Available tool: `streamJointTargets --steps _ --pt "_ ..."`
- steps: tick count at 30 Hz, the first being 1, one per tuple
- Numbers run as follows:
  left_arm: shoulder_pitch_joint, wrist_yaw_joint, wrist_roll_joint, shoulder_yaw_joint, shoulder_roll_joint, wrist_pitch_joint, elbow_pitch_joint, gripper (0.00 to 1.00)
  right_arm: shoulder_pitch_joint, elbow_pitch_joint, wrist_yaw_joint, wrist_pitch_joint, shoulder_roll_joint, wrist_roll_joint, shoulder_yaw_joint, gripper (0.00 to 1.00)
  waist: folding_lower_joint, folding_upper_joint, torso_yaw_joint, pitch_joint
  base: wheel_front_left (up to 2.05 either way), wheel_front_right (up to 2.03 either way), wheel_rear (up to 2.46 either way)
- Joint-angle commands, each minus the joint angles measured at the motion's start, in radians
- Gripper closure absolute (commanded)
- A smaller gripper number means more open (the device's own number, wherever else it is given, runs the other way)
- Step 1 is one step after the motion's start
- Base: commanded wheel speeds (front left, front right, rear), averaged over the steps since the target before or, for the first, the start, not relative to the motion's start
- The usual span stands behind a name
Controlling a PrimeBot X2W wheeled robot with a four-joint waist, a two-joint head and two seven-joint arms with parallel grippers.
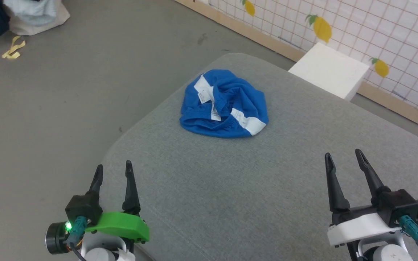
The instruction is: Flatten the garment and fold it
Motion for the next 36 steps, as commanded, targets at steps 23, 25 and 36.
streamJointTargets --steps 23,25,36 --pt "-0.615 -0.076 -0.163 0.074 0.067 0.156 0.262 0.00 -0.157 -0.056 0.006 -0.007 0.000 -0.120 0.007 0.00 0.0000 0.0000 -0.252 0.355 0.00 0.00 0.00" --pt "-0.695 -0.085 -0.192 0.093 0.092 0.216 0.316 0.00 -0.179 -0.062 0.006 -0.007 0.000 -0.131 0.011 0.00 0.0000 0.0000 -0.293 0.401 0.00 0.00 0.00" --pt "-0.942 -0.091 -0.330 0.171 0.209 0.571 0.517 0.00 -0.290 -0.107 0.006 -0.007 -0.007 -0.139 0.033 0.00 0.0000 0.0000 -0.472 0.592 0.00 0.00 0.00"
